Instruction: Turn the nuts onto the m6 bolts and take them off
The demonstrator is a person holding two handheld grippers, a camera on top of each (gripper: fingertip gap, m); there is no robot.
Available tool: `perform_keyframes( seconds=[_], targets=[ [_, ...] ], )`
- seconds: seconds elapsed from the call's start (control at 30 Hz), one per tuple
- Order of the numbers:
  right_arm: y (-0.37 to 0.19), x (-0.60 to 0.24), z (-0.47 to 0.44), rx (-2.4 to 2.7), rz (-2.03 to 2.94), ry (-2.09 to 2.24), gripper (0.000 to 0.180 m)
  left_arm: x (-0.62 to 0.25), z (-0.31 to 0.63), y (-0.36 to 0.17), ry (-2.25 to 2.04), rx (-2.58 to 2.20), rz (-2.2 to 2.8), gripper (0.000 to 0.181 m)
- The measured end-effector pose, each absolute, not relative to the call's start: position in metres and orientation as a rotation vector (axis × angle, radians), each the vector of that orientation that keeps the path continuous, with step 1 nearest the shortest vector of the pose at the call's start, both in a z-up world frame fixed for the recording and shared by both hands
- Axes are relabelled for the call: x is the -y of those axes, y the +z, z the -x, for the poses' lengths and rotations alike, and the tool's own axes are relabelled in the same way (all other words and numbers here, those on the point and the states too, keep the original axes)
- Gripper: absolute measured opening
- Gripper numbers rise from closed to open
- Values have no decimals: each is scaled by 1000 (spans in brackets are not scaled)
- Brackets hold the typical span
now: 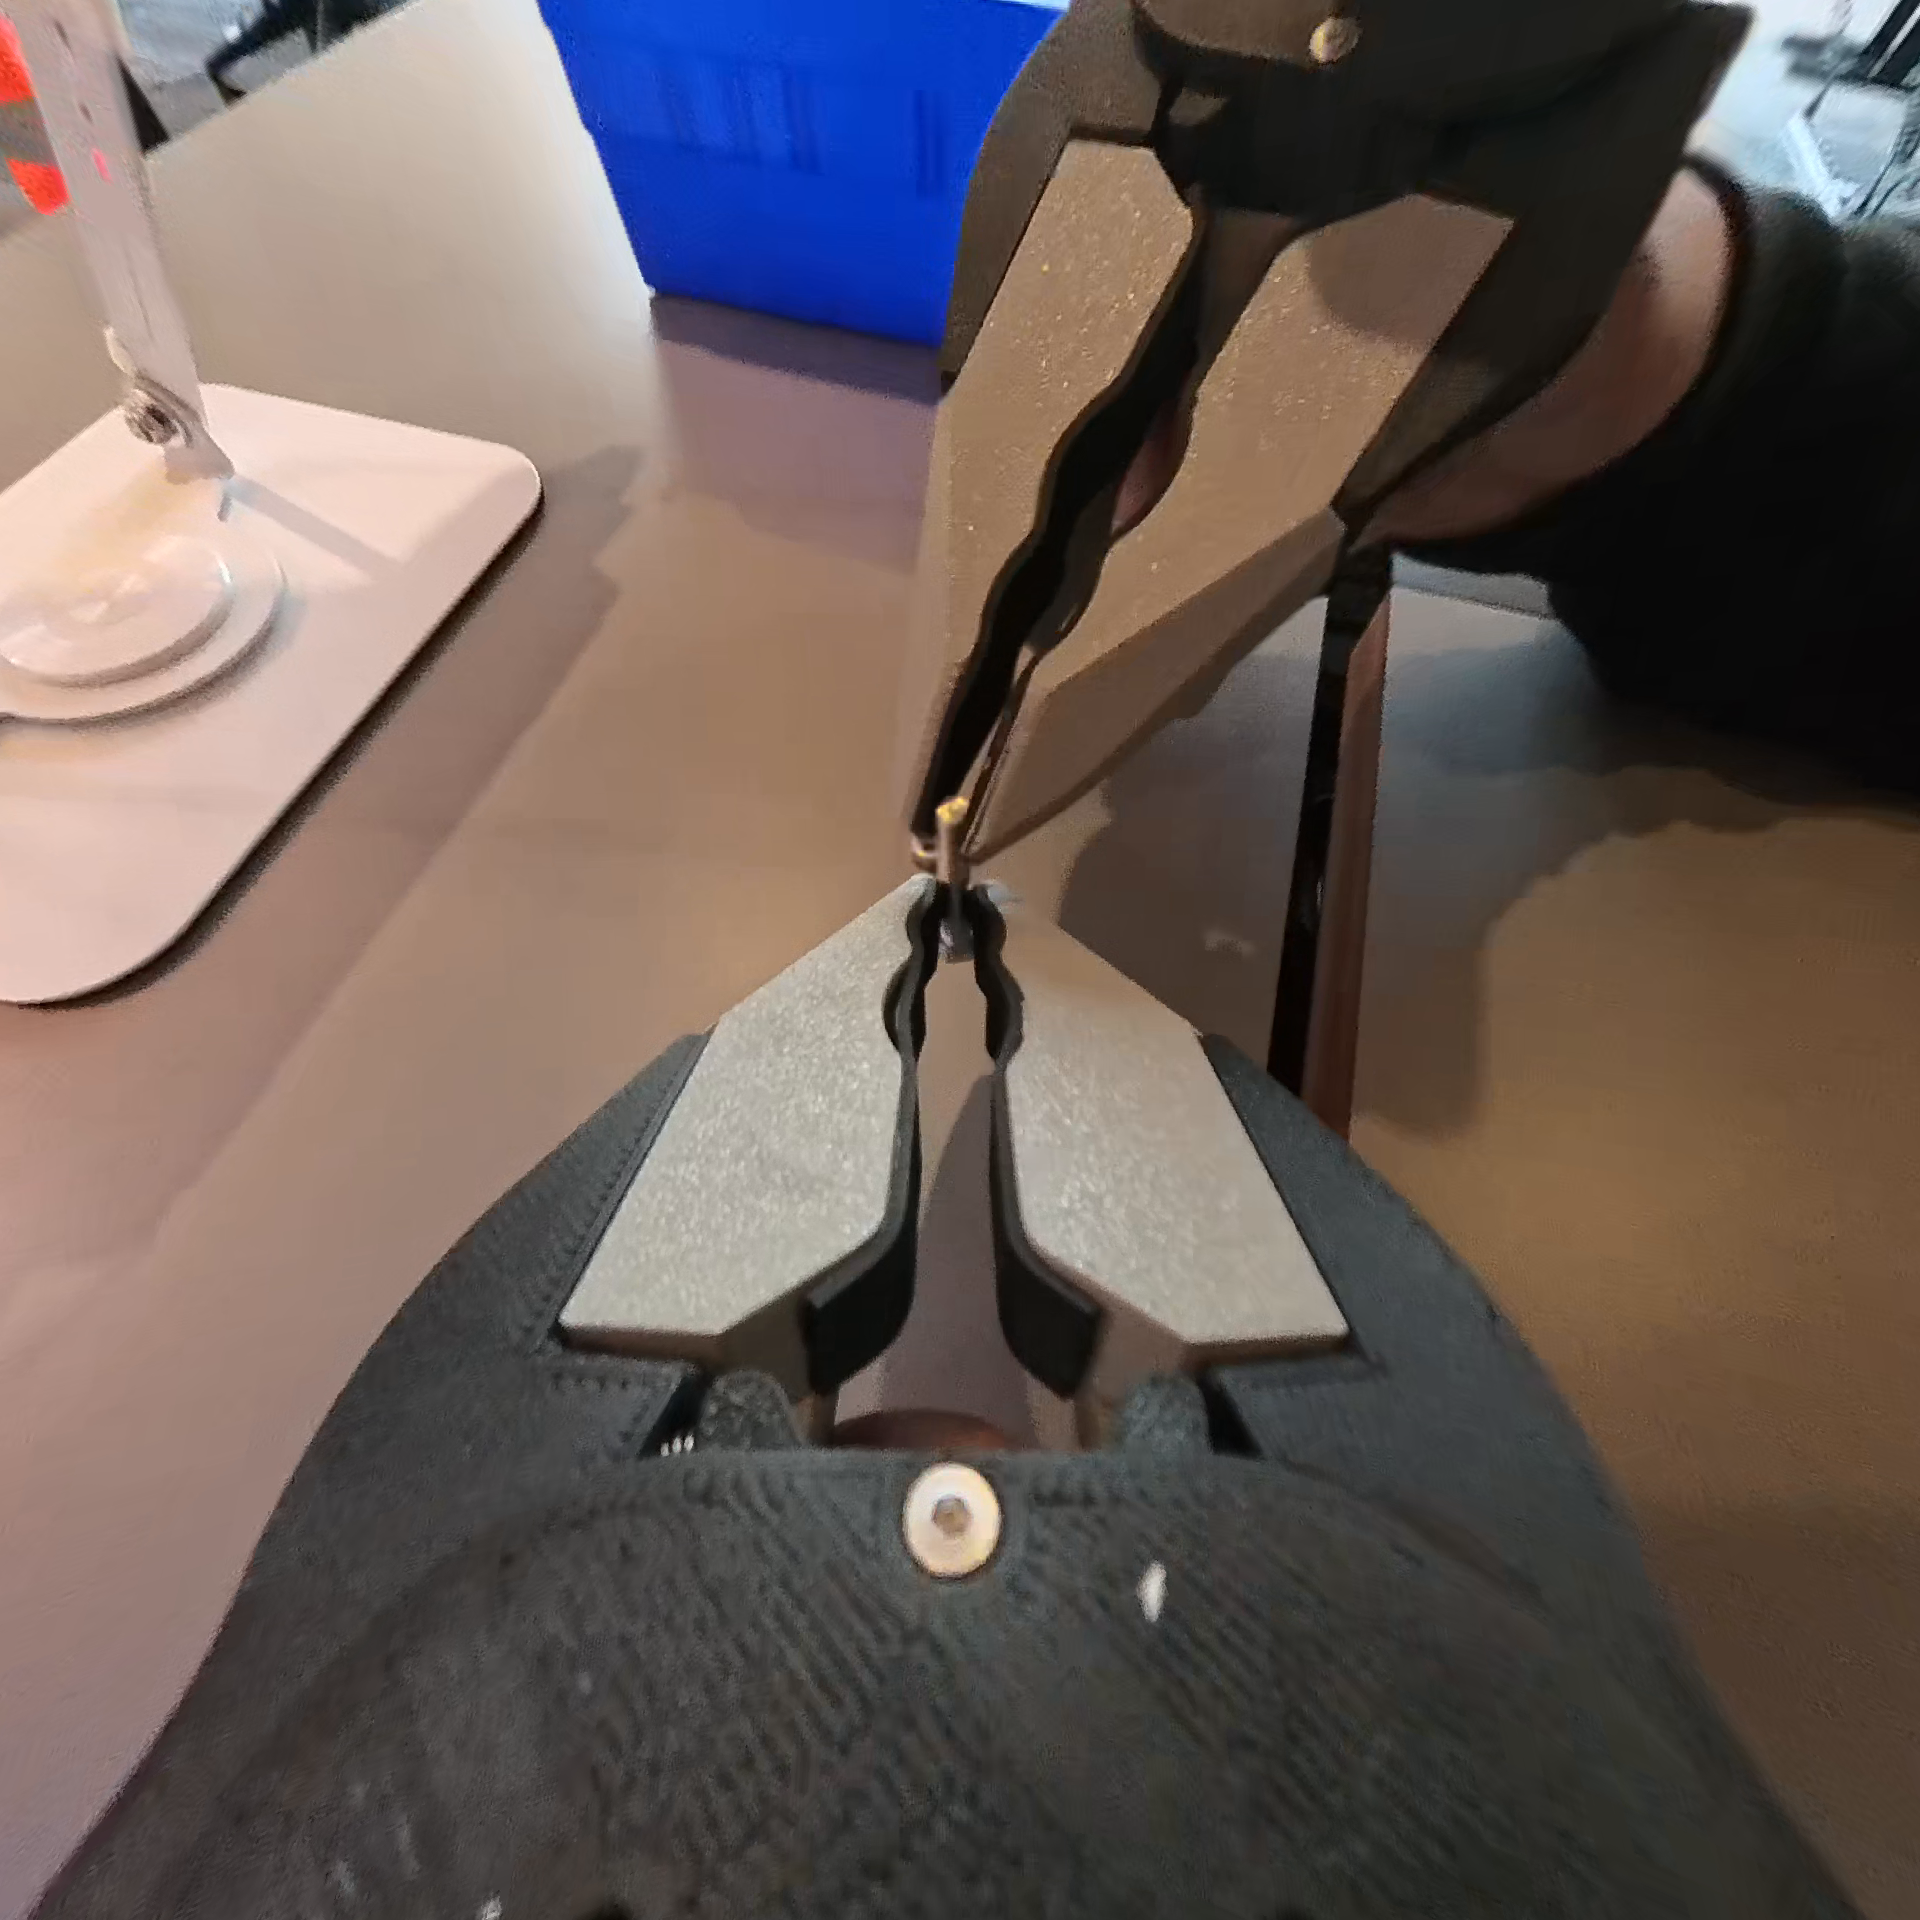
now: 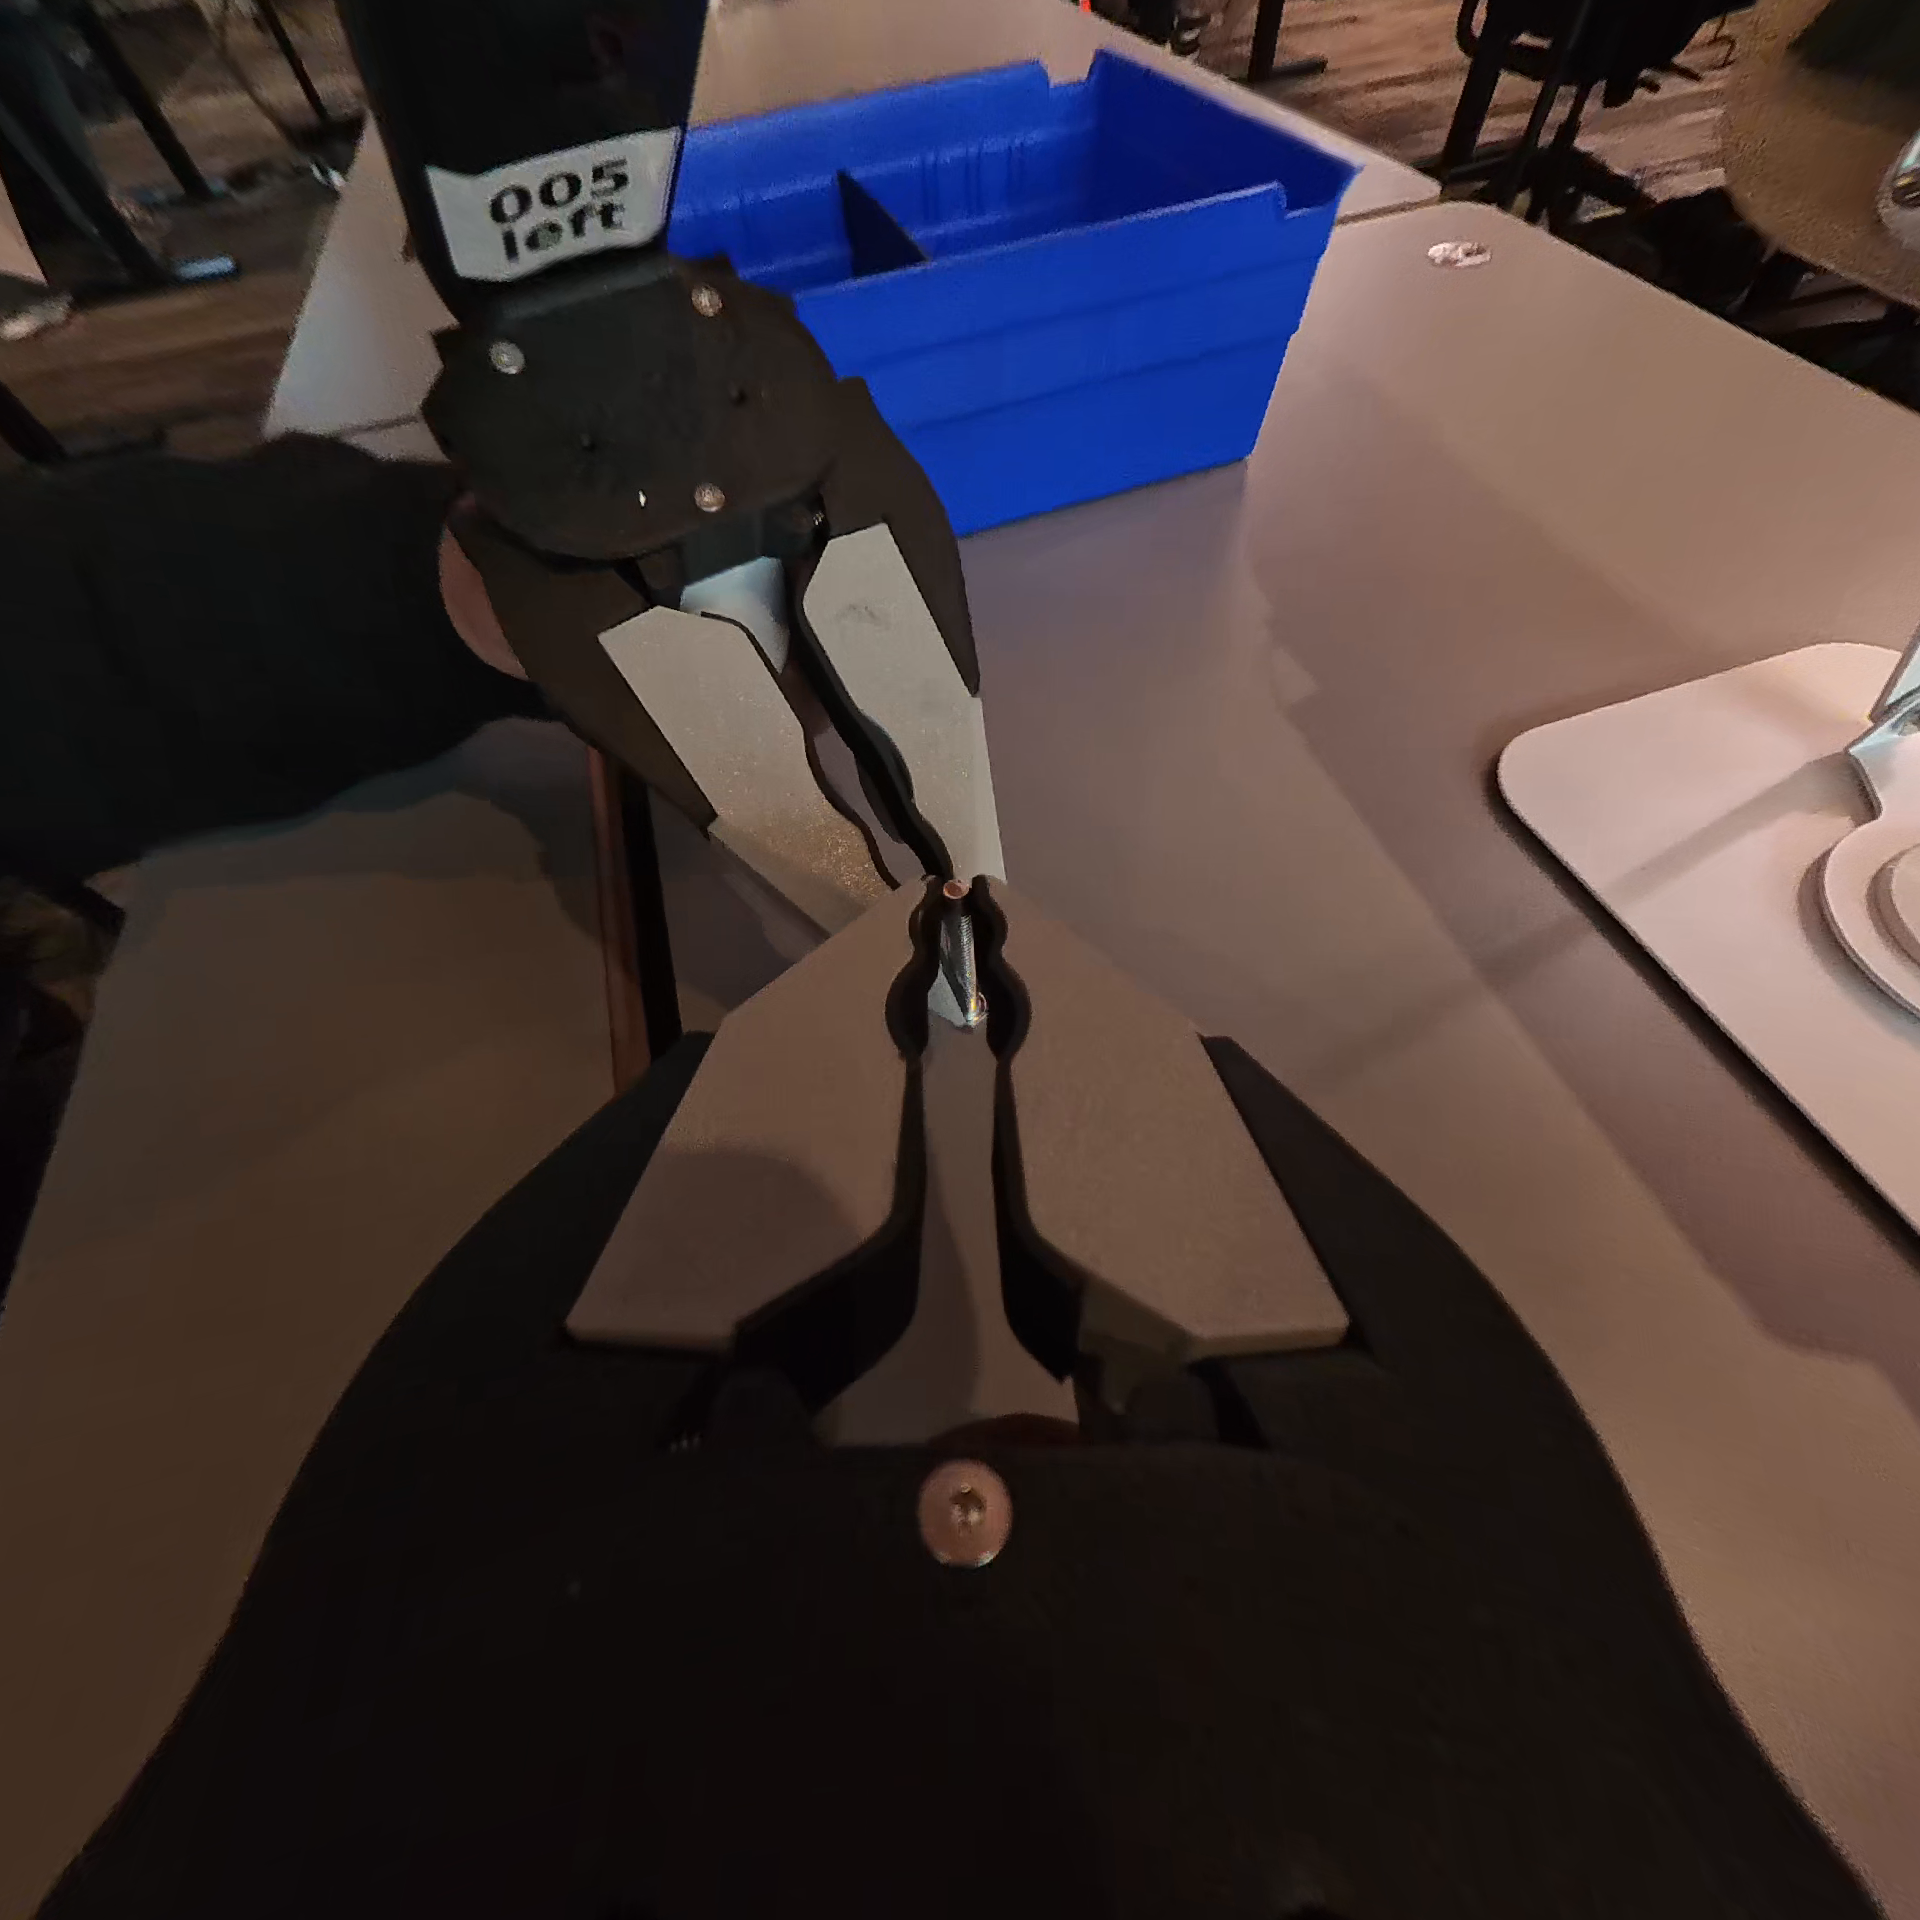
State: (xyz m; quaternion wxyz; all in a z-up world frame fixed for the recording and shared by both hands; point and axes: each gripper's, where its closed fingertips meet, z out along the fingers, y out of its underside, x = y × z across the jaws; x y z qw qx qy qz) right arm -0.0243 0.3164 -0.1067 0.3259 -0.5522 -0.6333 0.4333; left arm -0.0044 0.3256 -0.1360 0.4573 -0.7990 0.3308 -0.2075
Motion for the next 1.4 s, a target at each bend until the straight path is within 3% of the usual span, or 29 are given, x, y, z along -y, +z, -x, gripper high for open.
perform_keyframes(
  seconds=[0.2,1.4],
  targets=[
    [-92,-316,23,1584,1432,1260,2,-327,5,-127,-539,-799,1904,9],
    [-71,-317,19,1500,1393,1380,2,-323,-4,-102,-687,-731,1773,2]
  ],
)
